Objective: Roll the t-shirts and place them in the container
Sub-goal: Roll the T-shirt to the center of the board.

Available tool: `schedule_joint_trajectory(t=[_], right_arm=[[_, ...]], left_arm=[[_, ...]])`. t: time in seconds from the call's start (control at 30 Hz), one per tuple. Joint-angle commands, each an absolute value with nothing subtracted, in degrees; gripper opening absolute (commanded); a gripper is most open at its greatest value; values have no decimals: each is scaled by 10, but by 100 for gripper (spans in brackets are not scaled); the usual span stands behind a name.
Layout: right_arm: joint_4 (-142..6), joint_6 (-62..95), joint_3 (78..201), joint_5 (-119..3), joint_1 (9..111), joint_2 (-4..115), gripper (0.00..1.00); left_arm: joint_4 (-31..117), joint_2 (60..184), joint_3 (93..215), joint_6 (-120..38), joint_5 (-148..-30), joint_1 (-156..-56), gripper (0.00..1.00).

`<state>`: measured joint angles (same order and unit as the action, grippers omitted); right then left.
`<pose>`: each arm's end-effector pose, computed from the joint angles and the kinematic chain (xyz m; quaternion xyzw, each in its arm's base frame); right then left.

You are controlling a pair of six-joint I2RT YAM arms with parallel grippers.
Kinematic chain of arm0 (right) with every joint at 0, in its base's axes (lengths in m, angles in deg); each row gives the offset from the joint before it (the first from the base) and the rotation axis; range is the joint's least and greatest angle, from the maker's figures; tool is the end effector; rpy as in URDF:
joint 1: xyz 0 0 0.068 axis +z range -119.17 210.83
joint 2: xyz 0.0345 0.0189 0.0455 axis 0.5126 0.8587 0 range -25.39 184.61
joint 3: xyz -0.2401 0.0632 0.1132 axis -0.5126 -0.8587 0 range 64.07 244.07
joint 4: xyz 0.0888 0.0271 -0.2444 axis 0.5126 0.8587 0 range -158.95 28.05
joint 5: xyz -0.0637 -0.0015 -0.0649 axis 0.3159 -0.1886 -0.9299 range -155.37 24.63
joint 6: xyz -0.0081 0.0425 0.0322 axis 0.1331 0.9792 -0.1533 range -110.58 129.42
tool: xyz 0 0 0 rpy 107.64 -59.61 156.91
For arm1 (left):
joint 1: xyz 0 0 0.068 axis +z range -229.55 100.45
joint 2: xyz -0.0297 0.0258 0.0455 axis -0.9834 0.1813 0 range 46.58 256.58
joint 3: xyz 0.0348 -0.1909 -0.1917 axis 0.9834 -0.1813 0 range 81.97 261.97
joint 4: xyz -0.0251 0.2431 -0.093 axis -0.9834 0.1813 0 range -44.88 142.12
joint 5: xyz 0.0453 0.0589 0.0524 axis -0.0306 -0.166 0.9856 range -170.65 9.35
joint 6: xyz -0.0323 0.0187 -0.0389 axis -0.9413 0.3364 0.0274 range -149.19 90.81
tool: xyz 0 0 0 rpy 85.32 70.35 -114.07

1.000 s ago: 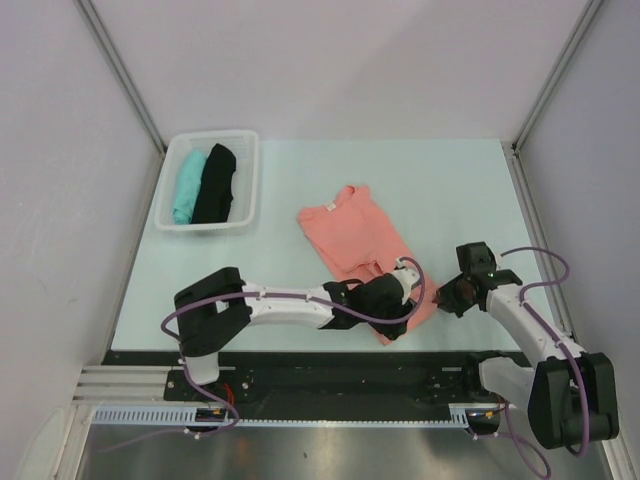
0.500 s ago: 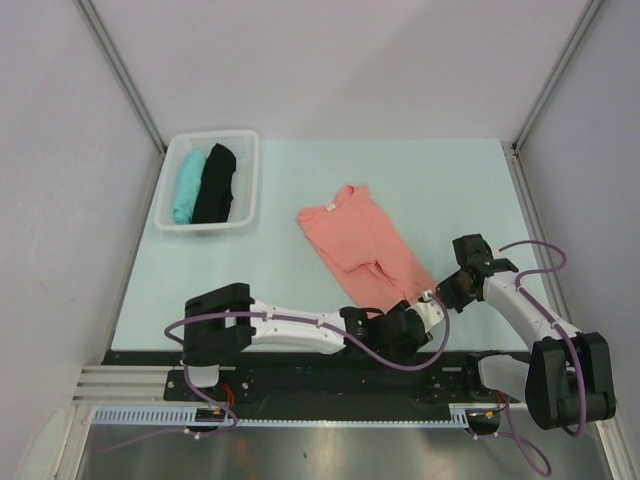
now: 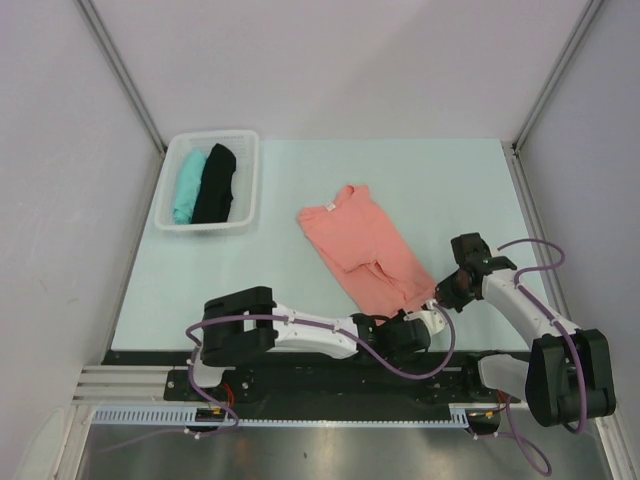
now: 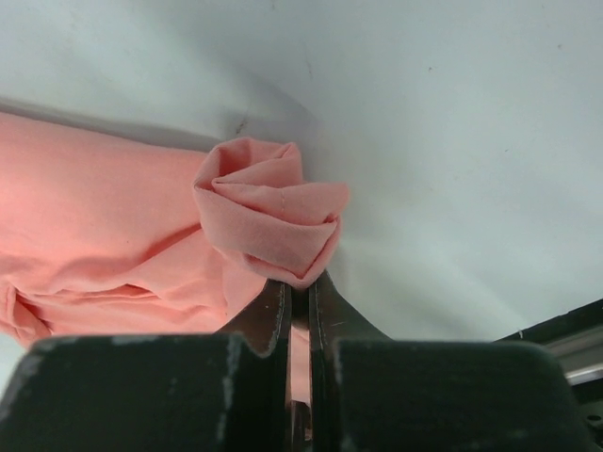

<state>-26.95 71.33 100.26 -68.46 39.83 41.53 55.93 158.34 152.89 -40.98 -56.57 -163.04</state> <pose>0.1882 0.0278 0.1782 0.4440 0.8830 0.0653 0.1378 0.0607 -0.4043 0.1602 0.4854 0.7889 -0.1045 0.3620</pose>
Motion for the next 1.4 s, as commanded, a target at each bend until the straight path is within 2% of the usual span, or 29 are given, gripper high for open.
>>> schedule_joint_trajectory(t=[0.0,0.1,0.17,0.2,0.27,0.3,0.37,0.4,0.53,0.73,0.83,0.93,0.97,1.03,1.07,1.1,1.2,1.37], right_arm=[[-251,704,1027,-702,399,418,0],[-253,687,1027,-698,400,418,2],[-257,671,1026,-693,399,416,11],[-259,664,1026,-691,401,413,25],[-269,648,1026,-681,402,406,39],[-272,632,1026,-677,404,404,53],[-277,622,1026,-672,405,389,66],[-279,616,1026,-671,406,382,76],[-285,604,1027,-669,409,339,85],[-290,593,1026,-679,448,284,82],[-279,600,1026,-705,472,260,73],[-271,607,1020,-721,497,237,59],[-270,609,1018,-722,506,228,51],[-275,611,1011,-720,515,220,47],[-278,615,1003,-720,526,216,36],[-287,618,998,-718,532,215,33],[-304,632,985,-718,561,221,26],[-311,651,980,-743,606,236,23]], left_arm=[[574,1597,1554,-397,-562,-1630,11],[567,1586,1550,-399,-586,-1627,1],[554,1572,1532,-411,-630,-1615,0],[539,1562,1523,-419,-650,-1608,0],[523,1539,1498,-440,-714,-1585,0],[512,1534,1492,-448,-733,-1575,0],[489,1519,1470,-468,-797,-1550,0],[483,1514,1463,-475,-819,-1541,0],[436,1506,1425,-526,-948,-1488,0],[359,1512,1385,-598,-1070,-1423,0],[333,1522,1373,-635,-1126,-1392,0],[304,1535,1362,-670,-1169,-1368,0],[296,1539,1359,-681,-1179,-1362,0],[273,1550,1350,-713,-1205,-1347,0],[270,1553,1348,-719,-1209,-1342,0],[268,1560,1346,-724,-1219,-1336,0],[267,1566,1346,-738,-1226,-1325,0],[270,1575,1344,-755,-1239,-1308,0]])
